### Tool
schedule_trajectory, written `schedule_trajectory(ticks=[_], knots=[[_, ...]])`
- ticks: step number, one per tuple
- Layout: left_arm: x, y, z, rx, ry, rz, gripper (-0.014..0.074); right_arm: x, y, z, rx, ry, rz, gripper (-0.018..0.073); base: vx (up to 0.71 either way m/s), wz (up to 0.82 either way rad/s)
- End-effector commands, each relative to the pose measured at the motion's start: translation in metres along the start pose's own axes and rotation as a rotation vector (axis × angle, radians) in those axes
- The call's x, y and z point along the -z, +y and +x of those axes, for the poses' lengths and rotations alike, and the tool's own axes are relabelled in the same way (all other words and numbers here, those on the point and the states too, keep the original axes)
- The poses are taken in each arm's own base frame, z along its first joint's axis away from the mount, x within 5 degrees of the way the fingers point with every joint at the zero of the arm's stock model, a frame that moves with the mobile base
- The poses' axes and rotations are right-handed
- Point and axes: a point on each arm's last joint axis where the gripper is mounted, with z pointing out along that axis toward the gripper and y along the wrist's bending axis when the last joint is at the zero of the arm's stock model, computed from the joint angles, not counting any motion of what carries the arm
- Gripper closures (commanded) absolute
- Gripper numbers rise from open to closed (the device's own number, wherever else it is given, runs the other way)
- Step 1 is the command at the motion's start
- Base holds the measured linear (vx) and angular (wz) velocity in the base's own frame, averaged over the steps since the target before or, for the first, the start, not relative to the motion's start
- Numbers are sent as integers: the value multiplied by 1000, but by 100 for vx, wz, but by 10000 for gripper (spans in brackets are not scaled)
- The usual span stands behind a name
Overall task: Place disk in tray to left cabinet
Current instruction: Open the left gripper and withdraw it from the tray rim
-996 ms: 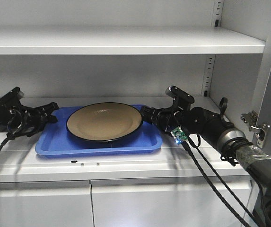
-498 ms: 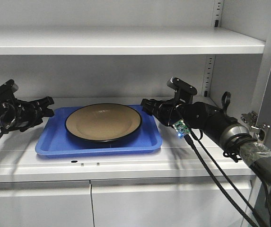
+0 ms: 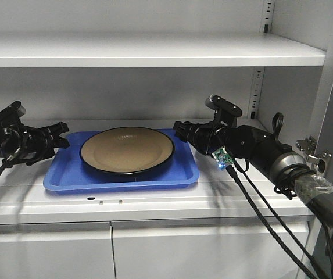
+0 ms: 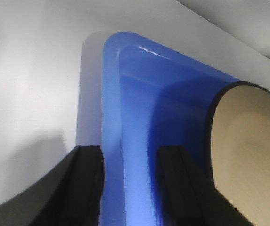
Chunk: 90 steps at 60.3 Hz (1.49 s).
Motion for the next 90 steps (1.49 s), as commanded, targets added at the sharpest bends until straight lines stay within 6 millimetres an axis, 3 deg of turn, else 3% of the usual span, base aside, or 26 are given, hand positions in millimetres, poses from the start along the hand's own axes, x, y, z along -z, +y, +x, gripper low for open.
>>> schedule_trajectory(ticks=[1, 28, 42, 55, 67, 84, 90], knots=[[38, -29, -29, -15, -149, 60, 183, 36, 28, -46, 20, -177, -70, 41, 0, 0], [40, -21, -29, -71, -115, 17, 183, 36, 28, -46, 20, -177, -70, 41, 0, 0], [68, -29, -36, -231, -111, -71, 183, 36, 28, -46, 20, -177, -70, 41, 0, 1], [114, -42, -36, -325, -145, -130, 183, 36, 28, -46, 20, -178, -70, 41, 0, 1], [138, -24, 4, -322, -196, -195, 183, 36, 28, -46, 20, -178, -70, 41, 0, 0], [231, -13, 84, -503, -299, -293, 211, 36, 28, -46, 20, -178, -70, 41, 0, 0], [252, -8, 110, -518, -326, -296, 251, 36, 28, -46, 20, -178, -70, 41, 0, 0]])
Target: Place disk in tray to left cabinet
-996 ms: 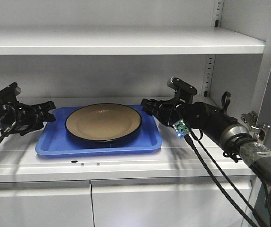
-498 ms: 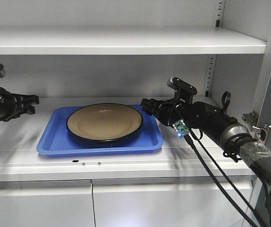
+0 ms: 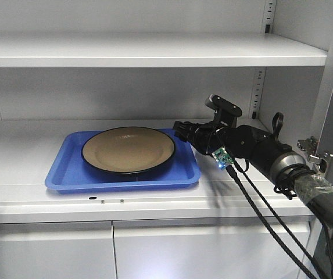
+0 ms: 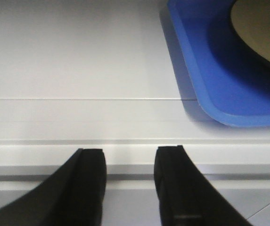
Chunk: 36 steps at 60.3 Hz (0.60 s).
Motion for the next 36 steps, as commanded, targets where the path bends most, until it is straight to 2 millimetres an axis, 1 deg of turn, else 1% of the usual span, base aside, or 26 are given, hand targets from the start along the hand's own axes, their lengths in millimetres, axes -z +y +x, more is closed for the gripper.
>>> schedule_trajectory(ticks=[1, 8, 10, 15, 19, 20, 31, 36], knots=[[30, 1, 3, -17, -150, -19, 258, 36, 28, -46, 20, -179, -70, 41, 0, 0], [49, 1, 39, -42, -179, -32, 316, 36, 28, -46, 20, -179, -70, 41, 0, 0], [56, 1, 49, -30, -203, -34, 333, 36, 28, -46, 20, -179, -70, 41, 0, 0], [71, 1, 80, 21, -268, -35, 394, 36, 28, -46, 20, -179, -70, 41, 0, 0], [80, 1, 103, 28, -299, -36, 442, 36, 28, -46, 20, -179, -70, 41, 0, 0], [84, 1, 107, 27, -319, -37, 451, 36, 28, -46, 20, -179, -70, 41, 0, 0], [101, 1, 160, 23, -354, -39, 573, 36, 28, -46, 20, -179, -70, 41, 0, 0], [105, 0, 184, 23, -369, -39, 608, 36, 28, -46, 20, -179, -70, 41, 0, 0]])
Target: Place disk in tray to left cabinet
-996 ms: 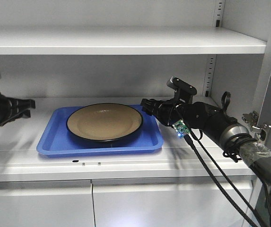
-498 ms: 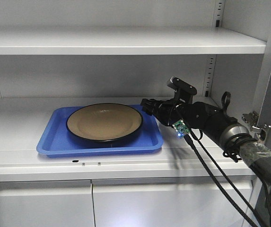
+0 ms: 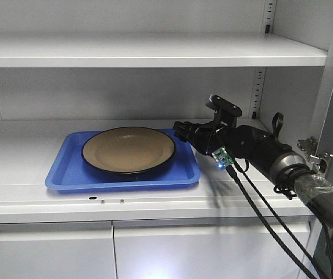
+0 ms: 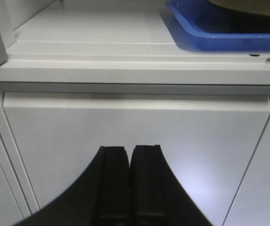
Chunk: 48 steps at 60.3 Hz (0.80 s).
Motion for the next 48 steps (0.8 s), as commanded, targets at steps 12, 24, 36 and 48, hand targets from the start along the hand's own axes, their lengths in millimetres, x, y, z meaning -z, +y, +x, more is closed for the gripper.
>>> schedule_trajectory(ticks=[12, 24, 36, 48], knots=[[23, 1, 36, -30, -175, -1, 605, 36, 28, -46, 20, -179, -70, 41, 0, 0], [37, 1, 33, -34, -301, 0, 605, 36, 28, -46, 20, -179, -70, 41, 0, 0], [37, 1, 32, -34, -300, 0, 605, 36, 28, -45, 19, -176, -69, 41, 0, 0], [36, 1, 33, -34, -295, 0, 605, 36, 28, -45, 19, -176, -69, 41, 0, 0]])
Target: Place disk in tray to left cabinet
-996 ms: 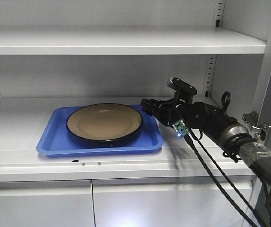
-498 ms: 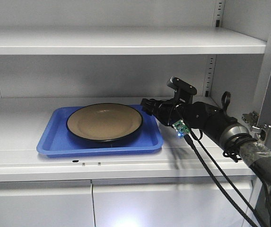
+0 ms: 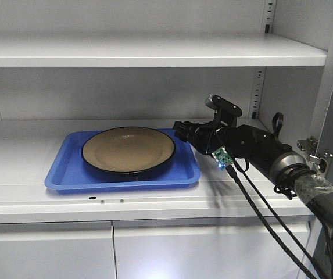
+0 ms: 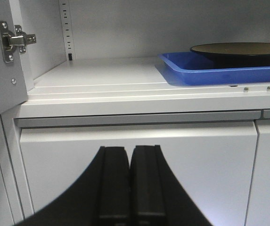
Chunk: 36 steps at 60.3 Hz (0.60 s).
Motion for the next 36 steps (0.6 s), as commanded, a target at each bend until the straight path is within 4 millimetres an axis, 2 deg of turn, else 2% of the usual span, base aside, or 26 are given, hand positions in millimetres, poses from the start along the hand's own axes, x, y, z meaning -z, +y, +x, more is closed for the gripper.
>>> schedule_trajectory(ticks=[1, 36], knots=[[-1, 0, 4, 11, -39, -4, 605, 36, 28, -45, 19, -176, -69, 41, 0, 0], [-1, 0, 4, 11, -39, -4, 605, 36, 28, -45, 19, -168, -69, 41, 0, 0]])
